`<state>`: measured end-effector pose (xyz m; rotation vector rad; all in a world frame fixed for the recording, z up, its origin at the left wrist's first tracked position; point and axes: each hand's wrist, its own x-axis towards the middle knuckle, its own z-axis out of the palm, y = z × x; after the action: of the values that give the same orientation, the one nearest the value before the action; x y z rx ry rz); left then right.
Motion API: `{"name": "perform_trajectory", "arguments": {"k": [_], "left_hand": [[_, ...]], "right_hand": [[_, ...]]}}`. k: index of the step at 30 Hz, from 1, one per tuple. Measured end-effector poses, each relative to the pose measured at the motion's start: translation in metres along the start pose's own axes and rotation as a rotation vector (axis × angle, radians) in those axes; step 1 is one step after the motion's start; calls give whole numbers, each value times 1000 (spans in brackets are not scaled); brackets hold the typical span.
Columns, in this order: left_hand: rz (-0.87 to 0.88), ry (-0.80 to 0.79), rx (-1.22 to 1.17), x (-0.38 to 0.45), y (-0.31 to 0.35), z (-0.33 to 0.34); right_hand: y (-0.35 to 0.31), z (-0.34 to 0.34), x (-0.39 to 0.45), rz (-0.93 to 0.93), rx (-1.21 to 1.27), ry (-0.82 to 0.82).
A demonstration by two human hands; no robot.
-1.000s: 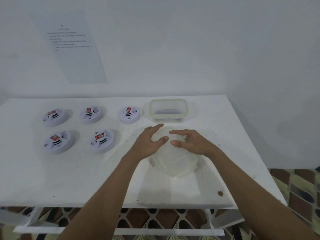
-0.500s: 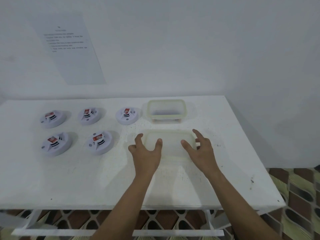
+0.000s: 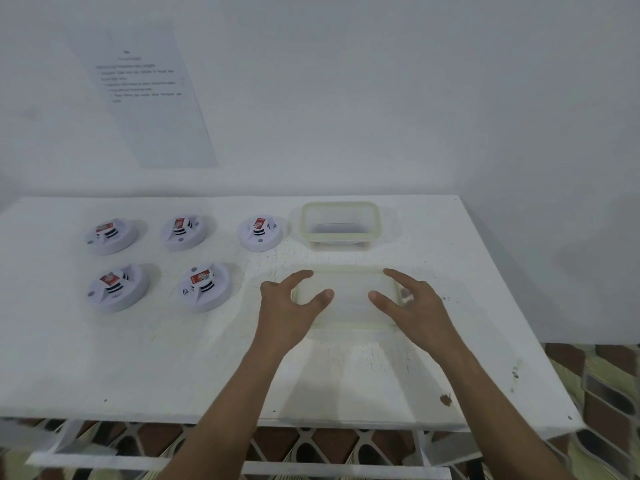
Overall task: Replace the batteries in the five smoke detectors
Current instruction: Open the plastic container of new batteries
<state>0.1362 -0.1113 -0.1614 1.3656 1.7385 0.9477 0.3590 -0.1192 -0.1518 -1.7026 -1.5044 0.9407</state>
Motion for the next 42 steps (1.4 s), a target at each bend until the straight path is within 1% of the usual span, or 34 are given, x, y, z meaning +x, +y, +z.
{"name": "perform_trajectory", "arguments": {"k": [2,5,7,9,11,14,19,26,31,34,38,40,42], "left_hand": [[25,20,18,0,5,-4],[112,65,43,11,23,-11],[162,89,53,33,42,-15],[181,104,64,63,63,-16],[172,105,85,94,78,-14],[135,67,92,131,81,-6],[84,36,104,159,69,7],[34,47,86,165,53,15],[23,42,79,163,56,12],[26,18,111,147,51,9],[62,-29,167,121,39,2],[78,-9,228,114,43,2],[110,35,271,117,55,2]], "right_hand": [[-4,-4,-1,-20,-5,25],[-20,-10,15,-89,-2,79],[-34,-12,41,-140,10,130],[-50,-11,76,-150,26,158],[-61,-9,111,-138,30,152],[-62,-3,152,-101,6,108],[-50,8,180,-32,-11,76],[-37,14,186,-9,5,79],[-40,17,178,1,38,93],[-39,14,160,15,29,85],[-29,3,130,25,-38,12],[-30,-1,126,23,-70,-8],[-39,-4,134,-12,-94,33]]}}
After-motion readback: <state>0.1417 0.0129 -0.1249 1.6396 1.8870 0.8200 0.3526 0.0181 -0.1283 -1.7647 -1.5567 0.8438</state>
